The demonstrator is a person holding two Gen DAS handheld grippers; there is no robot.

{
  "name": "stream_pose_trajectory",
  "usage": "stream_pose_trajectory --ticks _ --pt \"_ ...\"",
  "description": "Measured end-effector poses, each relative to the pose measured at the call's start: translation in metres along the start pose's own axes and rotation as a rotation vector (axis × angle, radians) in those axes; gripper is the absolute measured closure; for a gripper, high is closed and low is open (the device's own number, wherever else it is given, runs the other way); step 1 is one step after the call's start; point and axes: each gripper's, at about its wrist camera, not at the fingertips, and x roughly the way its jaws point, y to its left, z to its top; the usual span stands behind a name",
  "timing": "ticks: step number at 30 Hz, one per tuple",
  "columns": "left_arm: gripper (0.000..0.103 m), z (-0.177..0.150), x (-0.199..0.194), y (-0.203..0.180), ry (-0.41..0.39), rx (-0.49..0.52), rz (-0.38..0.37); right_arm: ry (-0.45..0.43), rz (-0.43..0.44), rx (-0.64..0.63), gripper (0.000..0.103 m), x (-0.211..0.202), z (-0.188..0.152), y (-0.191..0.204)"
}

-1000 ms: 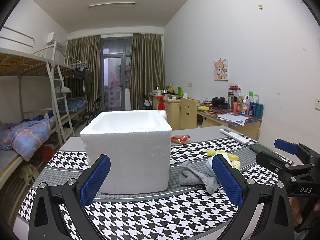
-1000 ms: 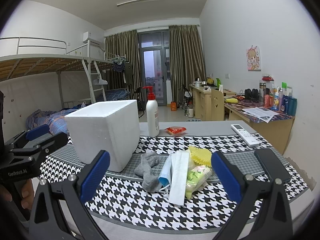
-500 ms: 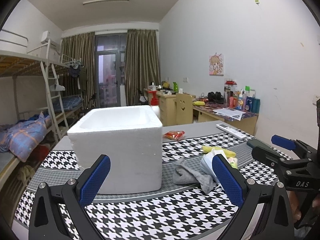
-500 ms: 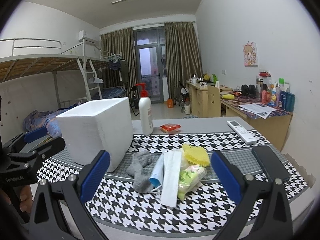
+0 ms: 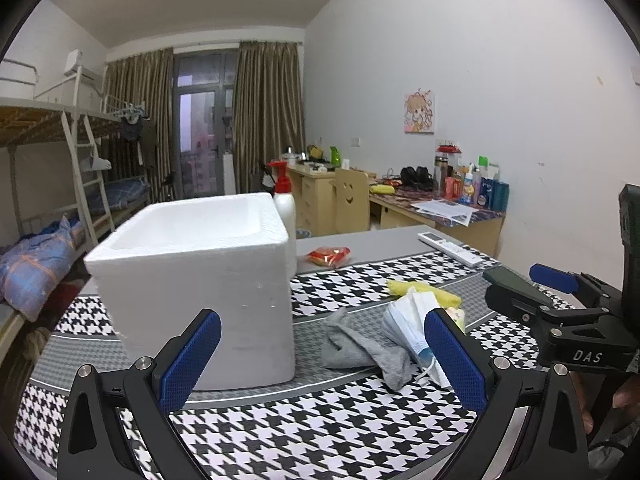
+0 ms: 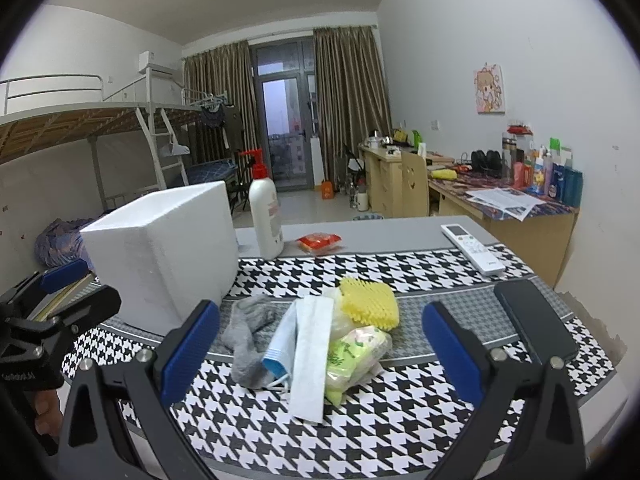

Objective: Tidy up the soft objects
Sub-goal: 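Lower the left tool onto the grey sock while the right tool descends onto the yellow mesh net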

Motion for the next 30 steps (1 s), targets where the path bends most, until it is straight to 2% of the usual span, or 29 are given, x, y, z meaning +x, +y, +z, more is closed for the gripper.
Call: stream_pose_trajectory --ticks 20,30 --pt "0.001 -0.001 0.051 -0.016 0.150 0.002 -0.024 0.096 -0.012 0.007 0.001 0.037 0.005 -0.021" --pt "0.002 -0.006 0.075 -0.020 0.231 0.005 -0.009 0.139 -0.016 0.002 0.001 0.052 0.007 -0.028"
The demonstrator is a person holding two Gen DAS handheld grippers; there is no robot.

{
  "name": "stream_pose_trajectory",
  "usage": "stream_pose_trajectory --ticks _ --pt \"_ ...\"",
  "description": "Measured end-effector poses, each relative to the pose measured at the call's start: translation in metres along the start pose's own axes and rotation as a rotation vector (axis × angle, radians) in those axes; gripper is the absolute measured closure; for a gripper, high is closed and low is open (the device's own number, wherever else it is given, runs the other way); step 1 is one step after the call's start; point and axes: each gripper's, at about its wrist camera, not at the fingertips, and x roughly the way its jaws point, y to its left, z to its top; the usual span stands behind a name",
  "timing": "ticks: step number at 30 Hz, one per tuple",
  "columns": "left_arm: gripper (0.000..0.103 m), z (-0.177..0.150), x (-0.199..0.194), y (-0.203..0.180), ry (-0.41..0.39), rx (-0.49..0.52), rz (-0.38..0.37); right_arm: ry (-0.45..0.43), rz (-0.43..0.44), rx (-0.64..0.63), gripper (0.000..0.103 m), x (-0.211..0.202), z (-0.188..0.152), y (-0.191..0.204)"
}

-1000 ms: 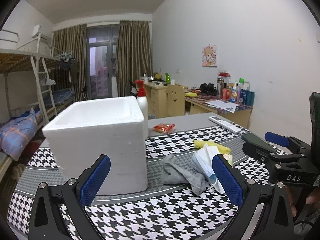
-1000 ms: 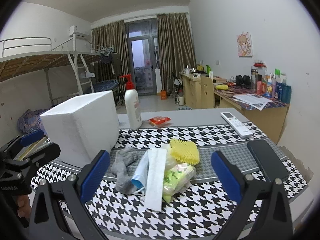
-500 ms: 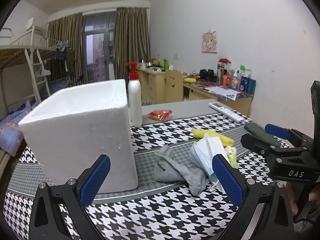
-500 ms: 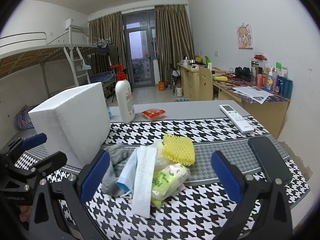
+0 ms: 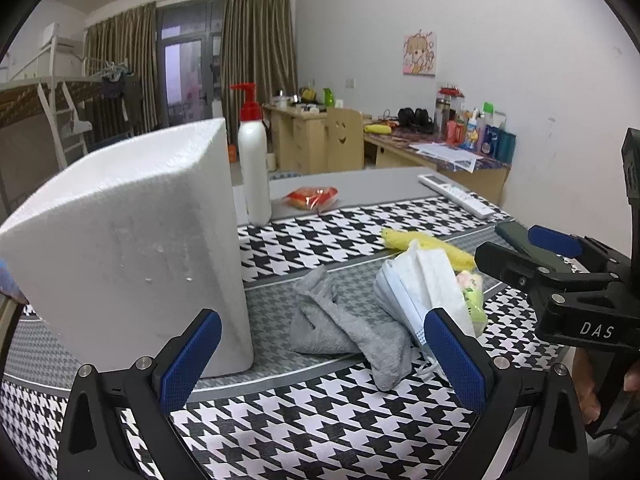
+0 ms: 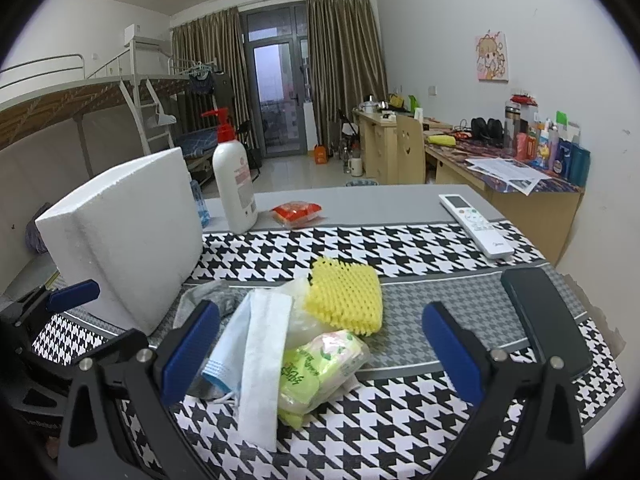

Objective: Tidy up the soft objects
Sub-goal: 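Lower the left tool onto the grey sock while the right tool descends onto the yellow mesh net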

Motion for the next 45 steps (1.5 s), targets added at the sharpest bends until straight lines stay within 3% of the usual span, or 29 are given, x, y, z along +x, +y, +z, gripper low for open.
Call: stream_pose_trajectory --ticks 8,14,19,26,34,39,45 --pt "0.003 -0.001 0.022 -0.007 0.070 0.004 0.020 0.025 0.002 -0.001 0.001 0.009 0.000 -0.004" --pt "0.009 -0.002 0.035 -0.010 0.110 0.001 0.023 0.046 0.009 0.004 0.001 0.017 0.002 -0.009" --pt "0.019 -0.002 0.046 -0.014 0.144 0.012 0.009 0.052 0.014 0.000 0.001 0.024 0.003 -0.011" --pt "0.021 -0.002 0.059 -0.013 0.186 -0.008 0.002 0.073 0.020 -0.004 0.001 0.032 0.004 -0.014" --pt "0.043 -0.001 0.073 -0.012 0.229 -0.023 0.008 0.097 0.019 -0.017 0.001 0.045 0.008 -0.017" --pt "0.047 -0.002 0.078 -0.012 0.244 -0.023 0.010 0.123 0.031 -0.025 0.001 0.052 0.009 -0.017" --pt "0.057 -0.002 0.083 -0.009 0.271 -0.029 0.019 0.169 0.028 -0.011 0.011 0.061 0.008 -0.021"
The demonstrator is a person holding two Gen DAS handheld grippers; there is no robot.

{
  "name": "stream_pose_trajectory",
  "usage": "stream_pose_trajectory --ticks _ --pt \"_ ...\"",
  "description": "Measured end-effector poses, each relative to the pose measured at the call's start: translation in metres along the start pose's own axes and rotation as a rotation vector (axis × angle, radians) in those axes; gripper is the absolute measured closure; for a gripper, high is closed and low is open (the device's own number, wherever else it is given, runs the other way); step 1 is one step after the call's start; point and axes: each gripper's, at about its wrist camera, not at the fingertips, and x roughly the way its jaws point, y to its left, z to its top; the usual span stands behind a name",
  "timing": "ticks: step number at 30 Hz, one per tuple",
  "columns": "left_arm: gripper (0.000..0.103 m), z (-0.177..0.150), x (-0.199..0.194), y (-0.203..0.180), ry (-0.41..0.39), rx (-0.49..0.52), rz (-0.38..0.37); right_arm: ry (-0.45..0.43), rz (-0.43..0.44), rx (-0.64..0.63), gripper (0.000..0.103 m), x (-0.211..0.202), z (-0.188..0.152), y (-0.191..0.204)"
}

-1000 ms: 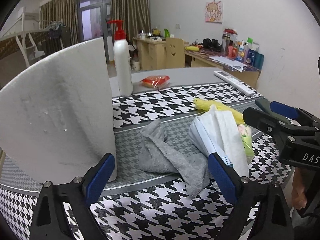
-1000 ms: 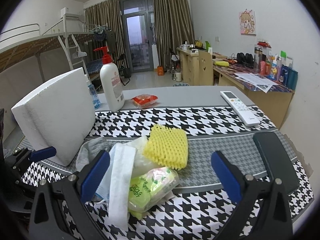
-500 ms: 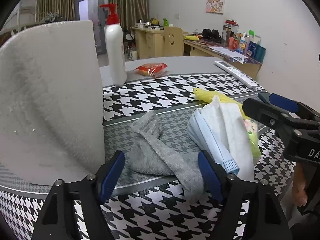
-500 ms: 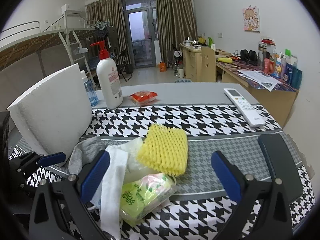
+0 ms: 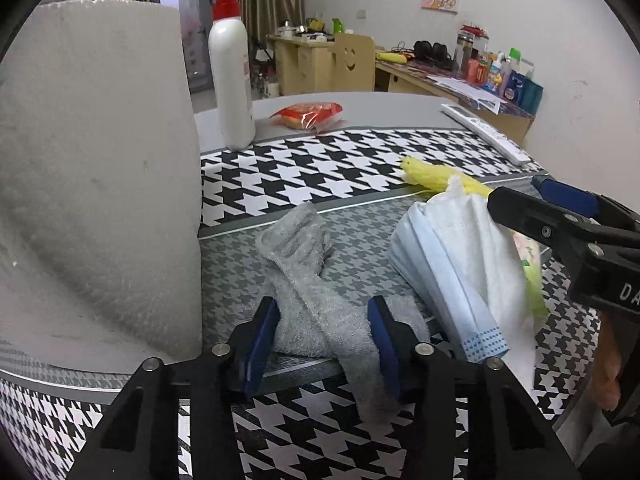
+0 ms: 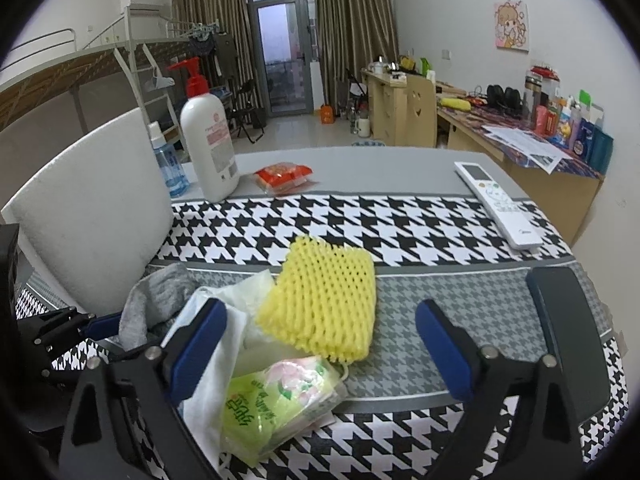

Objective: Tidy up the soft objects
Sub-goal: 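Lower the left tool onto the grey sock while the right tool descends onto the yellow mesh net, then close the left tool on the grey sock while the right tool grips and lifts the yellow net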

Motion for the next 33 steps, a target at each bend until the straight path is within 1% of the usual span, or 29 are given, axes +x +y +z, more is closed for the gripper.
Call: stream_pose_trajectory --ticks 1,3,4,8,9,12,13,15,18,20,21,22,23,24,25,27,30,33 --pt "0.059 0.000 0.000 0.000 0.003 0.000 -0.002 0.009 0.003 0.002 0.016 0.002 0.000 -0.001" --pt "0.059 0.000 0.000 0.001 0.004 0.004 -0.004 0.024 0.003 0.008 0.021 0.004 -0.001 -0.002" --pt "0.060 0.000 0.000 0.001 0.004 0.004 -0.004 0.032 0.002 0.015 0.025 0.005 -0.001 -0.003" --pt "0.063 0.000 0.000 0.002 0.006 0.009 -0.006 0.062 0.008 0.048 0.032 0.011 -0.002 -0.009" --pt "0.065 0.000 0.000 0.002 0.006 0.008 -0.006 0.067 0.010 0.051 0.036 0.011 -0.002 -0.010" --pt "0.067 0.000 0.001 0.002 0.007 0.012 -0.005 0.088 0.007 0.061 0.038 0.016 -0.003 -0.012" --pt "0.067 0.000 0.001 0.002 0.007 0.013 -0.004 0.098 0.006 0.064 0.042 0.018 -0.004 -0.013" --pt "0.068 0.000 0.001 0.003 0.007 0.015 -0.005 0.114 0.013 0.072 0.047 0.021 -0.005 -0.014" --pt "0.070 0.000 0.001 0.002 0.008 0.020 -0.002 0.121 0.019 0.077 0.050 0.024 -0.005 -0.015" --pt "0.070 0.000 0.001 0.003 0.009 0.025 -0.002 0.130 0.019 0.077 0.050 0.026 -0.005 -0.015" --pt "0.070 0.000 0.001 0.003 0.009 0.027 -0.002 0.133 0.023 0.080 0.054 0.027 -0.006 -0.015" --pt "0.070 0.000 0.001 0.003 0.008 0.028 -0.003 0.136 0.031 0.083 0.061 0.028 -0.006 -0.015" --pt "0.070 0.000 0.001 0.003 0.008 0.027 -0.003 0.129 0.033 0.091 0.064 0.027 -0.006 -0.016" --pt "0.071 0.000 0.001 0.003 0.007 0.025 -0.005 0.116 0.034 0.099 0.071 0.025 -0.005 -0.018" --pt "0.074 0.000 0.001 0.004 0.006 0.023 -0.006 0.109 0.040 0.103 0.079 0.022 -0.004 -0.018" --pt "0.080 0.000 0.001 0.005 0.002 0.021 -0.003 0.096 0.060 0.112 0.089 0.018 -0.002 -0.020" --pt "0.086 0.000 0.001 0.005 0.001 0.024 -0.006 0.093 0.049 0.114 0.090 0.017 -0.002 -0.020" --pt "0.088 0.000 0.000 0.004 -0.001 0.032 -0.009 0.094 0.049 0.127 0.091 0.018 -0.003 -0.022"
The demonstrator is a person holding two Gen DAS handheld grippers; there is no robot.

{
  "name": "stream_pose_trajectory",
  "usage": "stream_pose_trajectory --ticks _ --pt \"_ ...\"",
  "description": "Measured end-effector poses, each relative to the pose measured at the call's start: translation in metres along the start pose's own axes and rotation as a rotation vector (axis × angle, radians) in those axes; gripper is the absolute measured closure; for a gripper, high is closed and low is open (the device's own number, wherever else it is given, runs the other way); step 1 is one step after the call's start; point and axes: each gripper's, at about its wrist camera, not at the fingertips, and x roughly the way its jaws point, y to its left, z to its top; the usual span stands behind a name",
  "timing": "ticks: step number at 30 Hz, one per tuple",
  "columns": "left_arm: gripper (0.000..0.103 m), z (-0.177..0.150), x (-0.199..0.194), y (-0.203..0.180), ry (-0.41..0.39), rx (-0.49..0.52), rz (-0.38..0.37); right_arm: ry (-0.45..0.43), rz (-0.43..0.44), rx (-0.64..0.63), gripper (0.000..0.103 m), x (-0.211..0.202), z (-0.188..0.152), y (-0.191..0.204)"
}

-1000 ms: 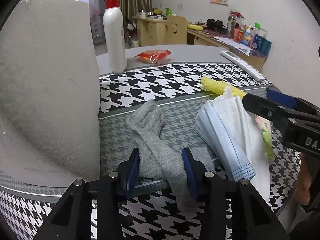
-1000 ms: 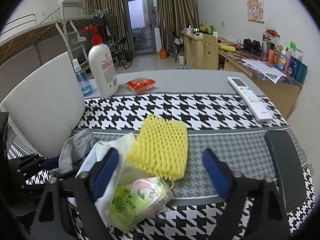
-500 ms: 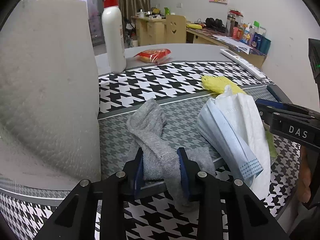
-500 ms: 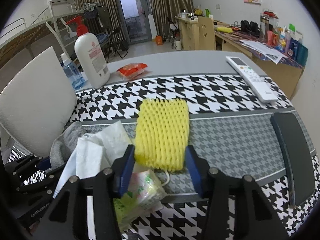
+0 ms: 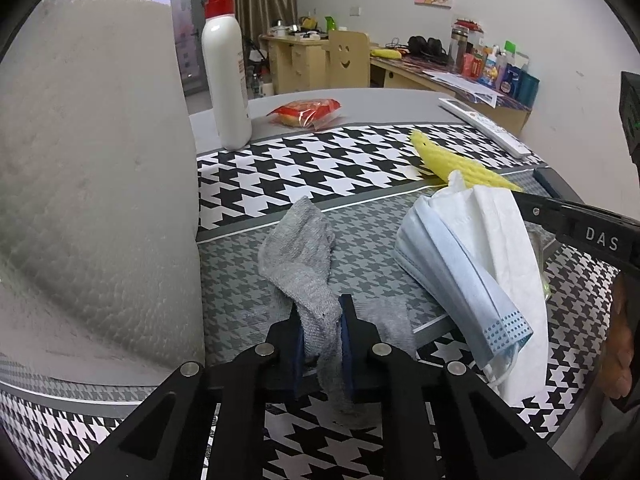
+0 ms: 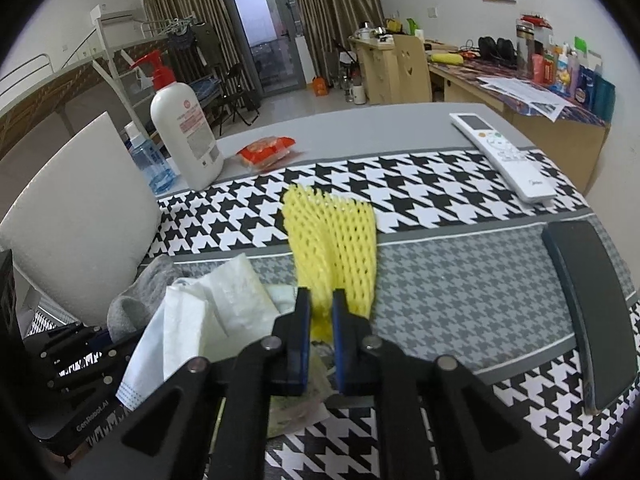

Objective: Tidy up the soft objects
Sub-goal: 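Close the left tool on the grey sock while the right tool grips and lifts the yellow net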

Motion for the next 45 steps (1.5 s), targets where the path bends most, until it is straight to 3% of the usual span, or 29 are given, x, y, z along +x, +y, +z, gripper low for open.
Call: stream_pose_trajectory --ticks 45 --pt "0.089 0.007 -0.083 -0.004 -0.261 0.078 -0.006 -0.218 0.024 -0.039 0.091 -0.084 0.000 0.022"
